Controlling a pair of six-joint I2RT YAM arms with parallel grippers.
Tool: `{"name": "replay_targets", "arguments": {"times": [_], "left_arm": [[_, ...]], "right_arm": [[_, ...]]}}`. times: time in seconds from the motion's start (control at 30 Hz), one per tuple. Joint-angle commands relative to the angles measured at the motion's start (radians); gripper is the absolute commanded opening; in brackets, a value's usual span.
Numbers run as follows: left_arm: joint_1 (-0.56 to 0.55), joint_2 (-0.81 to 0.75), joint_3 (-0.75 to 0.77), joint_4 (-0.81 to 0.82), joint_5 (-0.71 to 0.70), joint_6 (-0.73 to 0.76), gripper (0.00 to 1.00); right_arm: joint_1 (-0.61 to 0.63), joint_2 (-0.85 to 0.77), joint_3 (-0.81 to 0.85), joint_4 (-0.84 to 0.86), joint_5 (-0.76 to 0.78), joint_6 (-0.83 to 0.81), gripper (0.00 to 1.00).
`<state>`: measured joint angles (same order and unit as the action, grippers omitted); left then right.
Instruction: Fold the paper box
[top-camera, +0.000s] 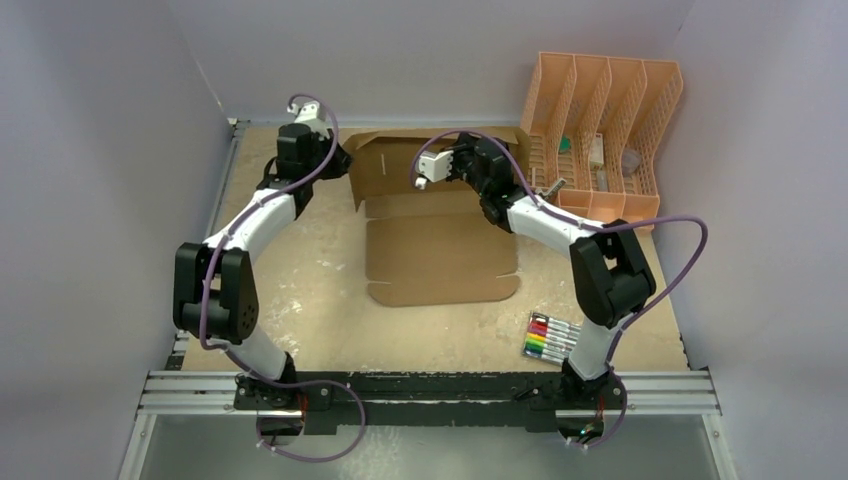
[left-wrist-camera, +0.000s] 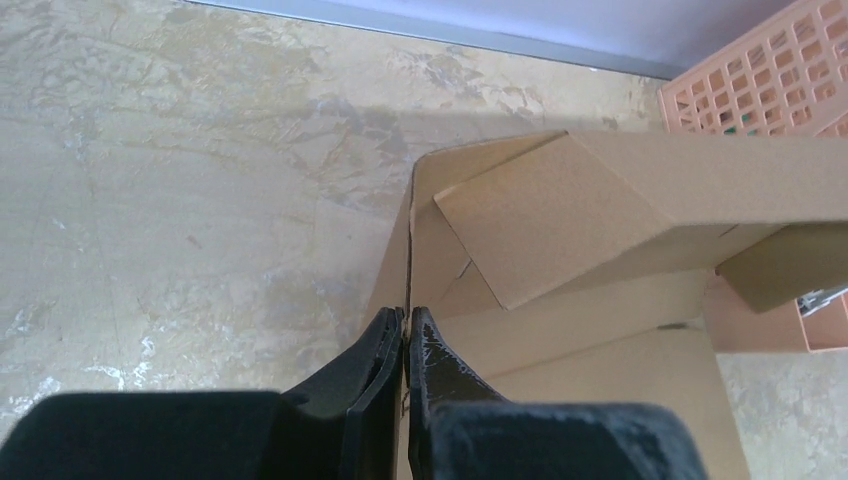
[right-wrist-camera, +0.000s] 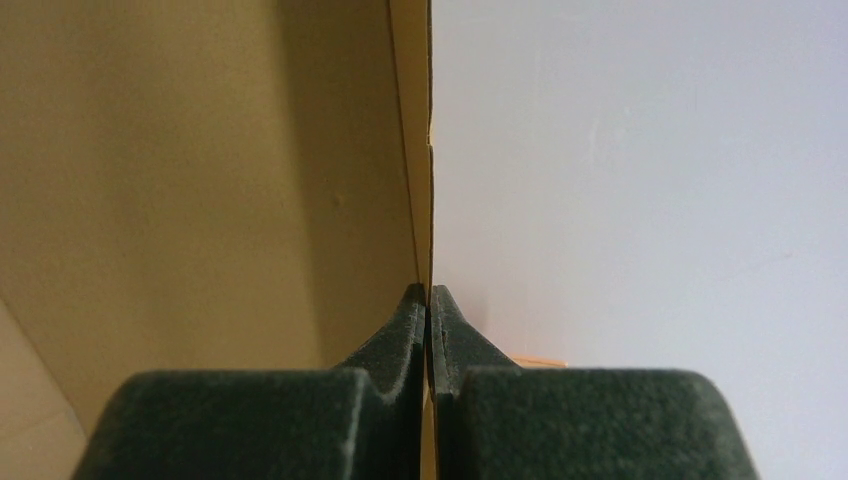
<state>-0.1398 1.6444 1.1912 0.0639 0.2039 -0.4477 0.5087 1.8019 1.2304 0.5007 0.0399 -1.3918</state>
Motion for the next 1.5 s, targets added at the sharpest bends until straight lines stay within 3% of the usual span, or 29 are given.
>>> {"name": "replay_targets", "arguments": {"times": [0.0, 0.17, 0.43, 0.6, 0.77, 1.0, 1.1, 1.23, 1.47], "left_arm": [[-0.084, -0.110, -0.038, 0.036, -0.020, 0.091, 0.04], [-0.080, -0.124, -0.151, 0.034, -0.172, 0.104, 0.03], [-0.091, -0.134, -0.298, 0.180, -0.089, -0.057, 0.10], [-0.104, -0.156, -0.372, 0.185, -0.100, -0.108, 0.11], [-0.107, -0.178, -0.350, 0.131, -0.084, -0.168, 0.13], [-0.141, -0.197, -0.261, 0.173, -0.002, -0.339, 0.14], [-0.145, -0.206, -0.224, 0.124, -0.030, -0.313, 0.16], [-0.138, -0.213, -0.230, -0.030, -0.258, -0.191, 0.25], [-0.136, -0.295, -0.355, -0.096, -0.334, -0.203, 0.46]], "right_arm": [[0.016, -0.004, 0.020, 0.189, 0.037, 0.023, 0.00], [0.018, -0.039, -0.088, 0.321, 0.004, -0.005, 0.00], [0.023, -0.121, -0.216, 0.347, -0.038, 0.007, 0.00], [0.036, -0.143, -0.266, 0.341, -0.047, 0.014, 0.00], [0.051, -0.154, -0.278, 0.333, -0.043, 0.009, 0.00], [0.074, -0.117, -0.275, 0.358, -0.004, 0.014, 0.00], [0.079, -0.109, -0.279, 0.374, 0.016, 0.014, 0.00], [0.079, -0.103, -0.279, 0.378, 0.052, 0.020, 0.00], [0.082, -0.106, -0.291, 0.408, 0.086, 0.012, 0.00]]}}
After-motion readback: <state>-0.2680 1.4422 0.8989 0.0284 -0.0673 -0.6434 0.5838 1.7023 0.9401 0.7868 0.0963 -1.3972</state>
